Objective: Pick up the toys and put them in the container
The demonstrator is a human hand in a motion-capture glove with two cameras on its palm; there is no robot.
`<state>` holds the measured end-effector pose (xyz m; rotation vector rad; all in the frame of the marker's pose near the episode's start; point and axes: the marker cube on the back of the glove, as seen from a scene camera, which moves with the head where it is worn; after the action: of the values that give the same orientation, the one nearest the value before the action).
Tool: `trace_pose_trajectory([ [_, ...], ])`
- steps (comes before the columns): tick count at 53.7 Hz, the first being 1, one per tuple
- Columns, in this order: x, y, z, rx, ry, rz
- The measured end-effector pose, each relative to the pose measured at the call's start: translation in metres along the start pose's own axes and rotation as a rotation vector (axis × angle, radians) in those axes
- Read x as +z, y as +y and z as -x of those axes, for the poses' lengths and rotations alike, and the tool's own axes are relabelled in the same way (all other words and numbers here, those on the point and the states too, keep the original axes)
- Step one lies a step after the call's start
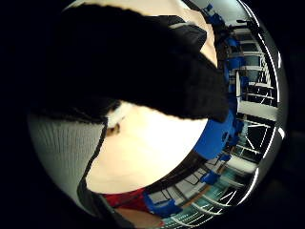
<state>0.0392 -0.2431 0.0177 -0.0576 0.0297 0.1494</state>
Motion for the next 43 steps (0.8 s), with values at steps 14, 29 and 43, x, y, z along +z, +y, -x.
trace_pose_trajectory([
  [14, 0.036, -0.001, -0.018, 0.0, 0.007, 0.054],
  [29, 0.057, 0.0, -0.032, 0.03, 0.059, 0.121],
  [43, 0.06, 0.005, -0.032, 0.053, 0.103, 0.194],
])
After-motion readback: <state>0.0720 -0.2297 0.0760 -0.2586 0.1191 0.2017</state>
